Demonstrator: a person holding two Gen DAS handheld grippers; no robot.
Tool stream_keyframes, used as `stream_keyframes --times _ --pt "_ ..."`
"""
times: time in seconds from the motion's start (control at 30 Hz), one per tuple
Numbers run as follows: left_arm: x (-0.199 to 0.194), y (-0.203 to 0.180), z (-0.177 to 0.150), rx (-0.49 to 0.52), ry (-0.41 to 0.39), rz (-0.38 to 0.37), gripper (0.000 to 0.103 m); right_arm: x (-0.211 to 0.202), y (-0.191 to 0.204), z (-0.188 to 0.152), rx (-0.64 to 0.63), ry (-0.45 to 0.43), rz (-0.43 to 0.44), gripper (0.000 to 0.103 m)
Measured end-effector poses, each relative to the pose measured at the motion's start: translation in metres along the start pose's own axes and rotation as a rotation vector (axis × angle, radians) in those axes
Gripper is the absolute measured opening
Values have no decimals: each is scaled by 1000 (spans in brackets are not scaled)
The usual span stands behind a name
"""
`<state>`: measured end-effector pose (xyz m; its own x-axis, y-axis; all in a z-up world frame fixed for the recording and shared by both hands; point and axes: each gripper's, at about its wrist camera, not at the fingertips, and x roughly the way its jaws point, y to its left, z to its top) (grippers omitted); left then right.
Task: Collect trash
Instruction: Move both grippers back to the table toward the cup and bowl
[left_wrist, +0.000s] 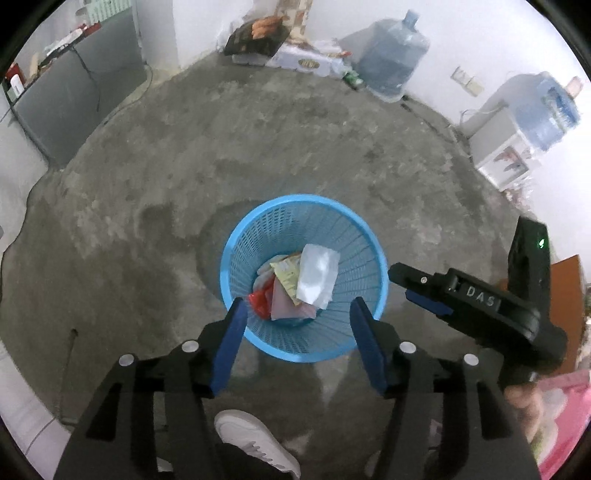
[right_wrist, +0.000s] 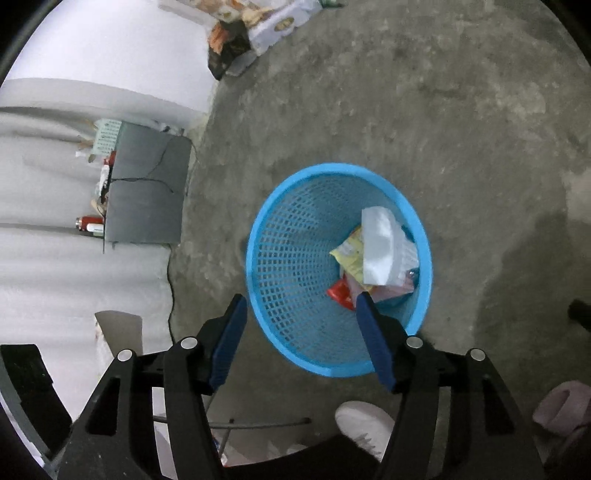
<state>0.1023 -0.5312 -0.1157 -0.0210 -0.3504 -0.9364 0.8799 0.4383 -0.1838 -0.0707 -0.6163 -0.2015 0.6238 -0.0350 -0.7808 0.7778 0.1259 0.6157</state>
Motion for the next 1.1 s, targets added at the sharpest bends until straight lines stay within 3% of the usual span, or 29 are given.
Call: stream_keyframes --times 0.17,0.33,0.37,0.5,0.73,0.97,1.1 --pt "-64 4 -16 38 -78 -34 66 -49 36 -30 -136 -114 -35 67" --pt "-153 13 -45 86 -248 -41 95 -93 94 -71 -349 -190 -25 82" --pt "-169 15 -52 90 -291 -30 97 -97 103 -78 -385 -186 -15 83" --pt "-227 25 -89 84 -415 -9 97 -109 137 -111 -519 -185 21 90" --pt "-286 59 -151 -40 -500 -19 97 -115 175 -150 -659 -226 -55 95" --pt "-353 120 -199 -190 -641 106 97 -122 184 -175 -758 -359 -180 95" --pt "-402 161 -236 -275 -754 213 97 -124 196 -188 -838 -401 -149 95"
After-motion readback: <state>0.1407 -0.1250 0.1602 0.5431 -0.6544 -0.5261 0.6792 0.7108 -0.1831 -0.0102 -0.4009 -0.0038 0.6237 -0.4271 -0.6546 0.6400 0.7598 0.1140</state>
